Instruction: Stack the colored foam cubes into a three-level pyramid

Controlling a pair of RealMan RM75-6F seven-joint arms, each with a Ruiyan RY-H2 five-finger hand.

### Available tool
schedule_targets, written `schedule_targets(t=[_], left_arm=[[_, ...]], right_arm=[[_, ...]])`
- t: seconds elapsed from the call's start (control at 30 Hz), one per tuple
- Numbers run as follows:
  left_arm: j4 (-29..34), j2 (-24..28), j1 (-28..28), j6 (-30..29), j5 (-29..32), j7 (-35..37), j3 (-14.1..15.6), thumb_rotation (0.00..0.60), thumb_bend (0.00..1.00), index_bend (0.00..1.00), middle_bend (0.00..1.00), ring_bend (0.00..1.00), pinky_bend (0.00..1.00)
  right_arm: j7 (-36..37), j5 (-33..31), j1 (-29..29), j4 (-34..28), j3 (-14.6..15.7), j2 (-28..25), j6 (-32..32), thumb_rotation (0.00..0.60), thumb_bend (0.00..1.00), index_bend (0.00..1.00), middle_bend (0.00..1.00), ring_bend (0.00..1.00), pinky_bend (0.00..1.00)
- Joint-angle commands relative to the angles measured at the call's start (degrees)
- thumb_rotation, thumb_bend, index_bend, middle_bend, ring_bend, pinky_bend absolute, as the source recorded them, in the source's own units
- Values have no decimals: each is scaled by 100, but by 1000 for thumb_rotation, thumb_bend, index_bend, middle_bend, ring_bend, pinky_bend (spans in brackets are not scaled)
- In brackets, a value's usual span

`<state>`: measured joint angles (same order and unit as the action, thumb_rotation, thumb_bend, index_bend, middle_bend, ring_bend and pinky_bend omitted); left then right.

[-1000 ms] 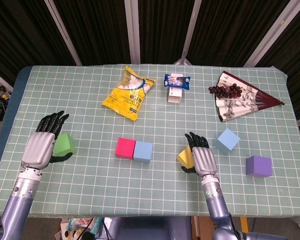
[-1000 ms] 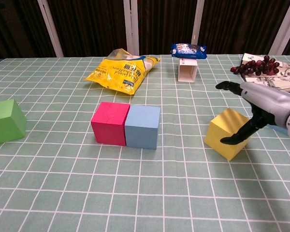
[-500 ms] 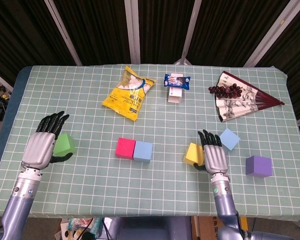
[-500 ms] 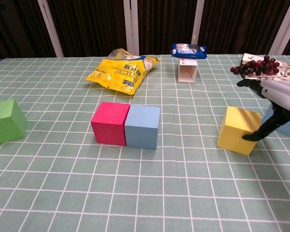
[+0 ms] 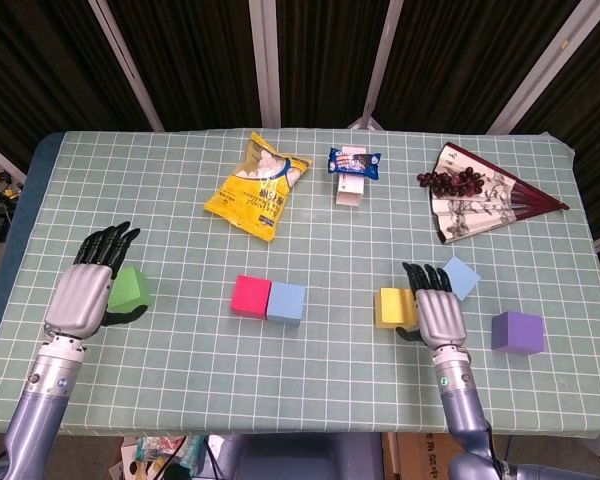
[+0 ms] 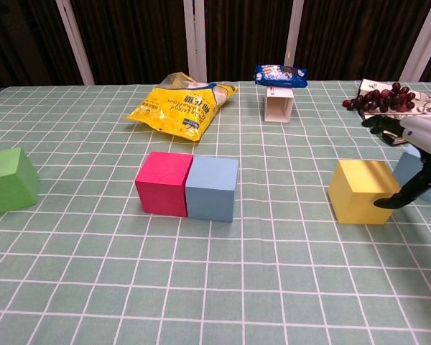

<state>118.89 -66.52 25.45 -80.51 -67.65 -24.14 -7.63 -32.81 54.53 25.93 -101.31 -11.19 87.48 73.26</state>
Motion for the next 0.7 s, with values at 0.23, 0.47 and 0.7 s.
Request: schedule_targets(t=[0.23, 0.47, 0.7], left_arm=[[-25, -7, -28, 33, 27, 21, -47, 600, 106, 0, 0, 0, 0], [-22, -22, -52, 43, 31, 19, -85, 600, 106, 0, 0, 0, 0], [-34, -37, -63, 69, 34, -5, -106, 600, 106, 0, 0, 0, 0]], right_arm=[[498, 251, 156, 364, 36, -113, -511, 600, 169, 0, 263, 47, 0], [565, 163, 224, 489, 18, -114, -626, 600, 171, 0, 309, 81, 0], [576, 63, 265, 578, 19, -113, -685, 600, 264, 0, 407, 166, 0]])
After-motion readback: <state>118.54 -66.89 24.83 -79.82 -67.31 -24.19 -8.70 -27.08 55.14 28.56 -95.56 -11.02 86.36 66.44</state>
